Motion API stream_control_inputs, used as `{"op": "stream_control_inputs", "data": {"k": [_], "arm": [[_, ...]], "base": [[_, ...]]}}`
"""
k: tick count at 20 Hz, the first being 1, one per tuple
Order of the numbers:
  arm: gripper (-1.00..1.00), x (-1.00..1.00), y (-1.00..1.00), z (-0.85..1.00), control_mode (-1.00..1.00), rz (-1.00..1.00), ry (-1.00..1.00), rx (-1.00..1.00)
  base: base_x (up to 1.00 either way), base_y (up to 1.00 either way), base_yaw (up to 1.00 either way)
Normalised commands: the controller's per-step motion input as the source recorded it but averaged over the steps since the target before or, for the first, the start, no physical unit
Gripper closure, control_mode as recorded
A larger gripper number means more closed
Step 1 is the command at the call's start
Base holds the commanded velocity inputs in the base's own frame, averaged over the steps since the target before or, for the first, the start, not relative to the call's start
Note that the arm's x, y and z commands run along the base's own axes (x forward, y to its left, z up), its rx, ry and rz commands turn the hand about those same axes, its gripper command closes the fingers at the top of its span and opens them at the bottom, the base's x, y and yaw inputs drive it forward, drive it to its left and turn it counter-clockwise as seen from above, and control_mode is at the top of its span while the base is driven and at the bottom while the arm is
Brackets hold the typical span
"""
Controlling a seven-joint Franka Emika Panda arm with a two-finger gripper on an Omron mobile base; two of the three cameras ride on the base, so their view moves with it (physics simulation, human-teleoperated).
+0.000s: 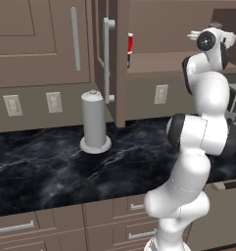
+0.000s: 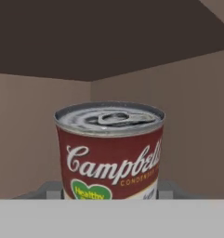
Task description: Stack two cans on top of the other two cans in the cabinet.
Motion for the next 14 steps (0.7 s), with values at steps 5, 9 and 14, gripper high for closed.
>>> {"op": "stream_control_inputs", "data": {"k": [5,9,14], "arm": [[1.0,-0.01,-0.26,-0.03,-1.0,-0.01,0.11,-0.02],[1.0,-0.04,-0.15,0.0,-1.0,0.0,0.13,-0.04],[1.0,-0.01,-0.19,-0.03,-1.0,0.0,0.07,-0.02]], "base": [[0.0,0.0,0.0],[0.0,0.0,0.0],[0.0,0.0,0.0]]}}
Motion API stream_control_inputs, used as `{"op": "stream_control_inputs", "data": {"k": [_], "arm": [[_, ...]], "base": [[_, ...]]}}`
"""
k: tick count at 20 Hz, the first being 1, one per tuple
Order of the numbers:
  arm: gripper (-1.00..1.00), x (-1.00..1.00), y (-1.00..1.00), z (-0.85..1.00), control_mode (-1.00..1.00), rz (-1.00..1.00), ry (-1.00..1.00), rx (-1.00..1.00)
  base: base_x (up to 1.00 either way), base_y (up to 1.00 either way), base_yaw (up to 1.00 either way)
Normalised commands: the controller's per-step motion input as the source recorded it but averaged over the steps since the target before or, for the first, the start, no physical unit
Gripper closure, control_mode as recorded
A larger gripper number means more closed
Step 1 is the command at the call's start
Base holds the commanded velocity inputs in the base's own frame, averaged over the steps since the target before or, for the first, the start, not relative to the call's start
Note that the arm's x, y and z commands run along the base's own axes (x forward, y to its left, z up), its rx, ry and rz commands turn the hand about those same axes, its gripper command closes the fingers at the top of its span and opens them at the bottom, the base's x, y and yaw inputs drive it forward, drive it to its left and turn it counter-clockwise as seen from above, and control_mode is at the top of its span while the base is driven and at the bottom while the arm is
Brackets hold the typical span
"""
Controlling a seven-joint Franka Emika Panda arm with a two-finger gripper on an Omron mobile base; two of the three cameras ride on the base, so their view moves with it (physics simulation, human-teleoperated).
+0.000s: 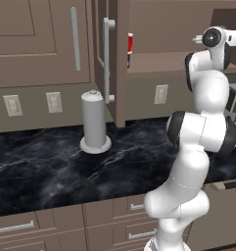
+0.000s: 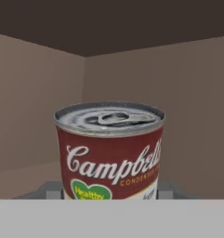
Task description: Stack two cans on top of the other two cans in the cabinet.
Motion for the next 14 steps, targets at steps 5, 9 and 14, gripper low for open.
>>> {"op": "stream_control_inputs", "data": {"k": [5,9,14], "arm": [[1.0,0.0,-0.15,-0.13,-1.0,0.0,0.02,0.0],[1.0,0.04,-0.01,-0.12,-1.0,0.0,0.0,0.0],[1.0,0.11,0.0,-0.02,-1.0,0.0,0.0,0.0]], "base": [[0.0,0.0,0.0],[0.0,0.0,0.0],[0.0,0.0,0.0]]}}
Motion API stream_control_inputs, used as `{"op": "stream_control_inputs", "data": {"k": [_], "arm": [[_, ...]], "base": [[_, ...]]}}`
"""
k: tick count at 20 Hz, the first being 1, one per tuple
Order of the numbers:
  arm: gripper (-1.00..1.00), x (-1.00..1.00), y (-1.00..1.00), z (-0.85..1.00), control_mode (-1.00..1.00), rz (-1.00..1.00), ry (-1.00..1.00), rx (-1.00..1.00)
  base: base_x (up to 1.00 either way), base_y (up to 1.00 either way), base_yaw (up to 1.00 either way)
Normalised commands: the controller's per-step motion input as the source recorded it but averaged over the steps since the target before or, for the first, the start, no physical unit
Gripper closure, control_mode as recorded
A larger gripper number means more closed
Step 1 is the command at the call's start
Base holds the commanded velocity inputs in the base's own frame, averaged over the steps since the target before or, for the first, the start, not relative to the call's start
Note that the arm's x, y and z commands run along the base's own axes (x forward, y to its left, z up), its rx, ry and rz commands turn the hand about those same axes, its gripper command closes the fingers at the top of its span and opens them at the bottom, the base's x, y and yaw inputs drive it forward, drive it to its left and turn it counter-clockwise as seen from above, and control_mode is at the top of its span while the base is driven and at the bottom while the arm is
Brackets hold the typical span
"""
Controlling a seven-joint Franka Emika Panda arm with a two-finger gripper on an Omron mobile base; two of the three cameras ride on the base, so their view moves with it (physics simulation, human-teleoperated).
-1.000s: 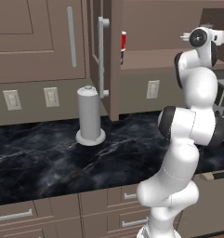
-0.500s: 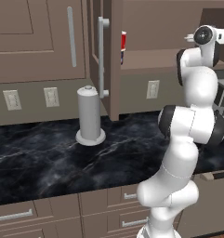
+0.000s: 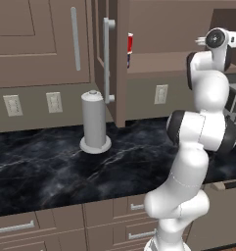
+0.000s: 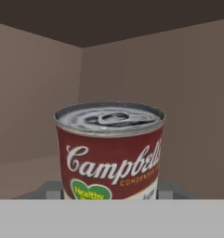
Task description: Stack two cans on top of the other two cans in the cabinet.
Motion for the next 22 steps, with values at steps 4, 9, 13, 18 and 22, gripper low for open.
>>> {"op": "stream_control_inputs", "data": {"k": [4,9,13,18,22], "arm": [[1.0,0.12,0.0,0.06,-1.0,0.0,0.0,0.0],[1.0,0.14,0.0,0.08,-1.0,0.0,0.01,0.01],[1.0,0.07,0.0,0.0,-1.0,0.0,0.03,0.03],[1.0,0.15,0.0,-0.11,-1.0,0.0,0.02,0.07],[1.0,0.19,0.0,-0.06,-1.0,0.0,0.0,0.07]], "base": [[0.0,0.0,0.0],[0.0,0.0,0.0],[0.0,0.0,0.0],[0.0,0.0,0.0],[0.0,0.0,0.0]]}}
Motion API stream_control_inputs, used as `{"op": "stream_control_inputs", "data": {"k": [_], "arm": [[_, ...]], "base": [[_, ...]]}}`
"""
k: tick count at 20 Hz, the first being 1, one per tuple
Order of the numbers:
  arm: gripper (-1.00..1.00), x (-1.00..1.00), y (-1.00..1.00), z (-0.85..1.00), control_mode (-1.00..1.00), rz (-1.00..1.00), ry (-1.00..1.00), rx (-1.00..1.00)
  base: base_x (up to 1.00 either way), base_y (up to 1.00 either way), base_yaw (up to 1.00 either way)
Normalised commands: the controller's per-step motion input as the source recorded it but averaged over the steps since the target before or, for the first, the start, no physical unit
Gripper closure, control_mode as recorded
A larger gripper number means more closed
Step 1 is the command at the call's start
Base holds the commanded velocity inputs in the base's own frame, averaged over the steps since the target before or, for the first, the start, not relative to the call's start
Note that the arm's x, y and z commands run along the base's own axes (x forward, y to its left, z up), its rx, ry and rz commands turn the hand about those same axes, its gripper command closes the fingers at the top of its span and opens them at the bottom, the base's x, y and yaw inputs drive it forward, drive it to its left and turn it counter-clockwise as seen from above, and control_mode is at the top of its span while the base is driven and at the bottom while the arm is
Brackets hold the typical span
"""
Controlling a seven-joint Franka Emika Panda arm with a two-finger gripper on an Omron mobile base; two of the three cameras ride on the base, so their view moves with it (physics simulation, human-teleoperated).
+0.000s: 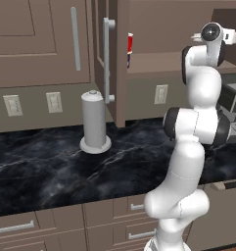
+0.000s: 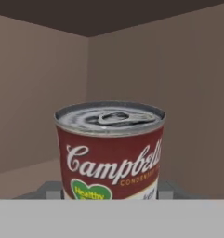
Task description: Stack two cans on top of the other two cans in the cabinet.
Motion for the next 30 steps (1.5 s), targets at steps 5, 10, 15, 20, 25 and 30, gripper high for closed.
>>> {"op": "stream_control_inputs", "data": {"k": [5,10,15,20,25,30], "arm": [[1.0,0.2,-0.05,-0.03,-1.0,0.01,0.0,0.04],[1.0,0.0,-0.1,-0.07,-1.0,0.0,0.0,0.04],[1.0,0.0,-0.13,-0.11,-1.0,0.0,0.0,0.04],[1.0,0.0,-0.05,-0.16,-1.0,0.0,0.0,0.05],[1.0,0.01,0.0,-0.23,-1.0,0.0,0.0,0.05],[1.0,0.01,0.0,-0.33,-1.0,0.0,0.0,0.05]], "base": [[0.0,0.0,0.0],[0.0,0.0,0.0],[0.0,0.0,0.0],[0.0,0.0,0.0],[0.0,0.0,0.0],[0.0,0.0,0.0]]}}
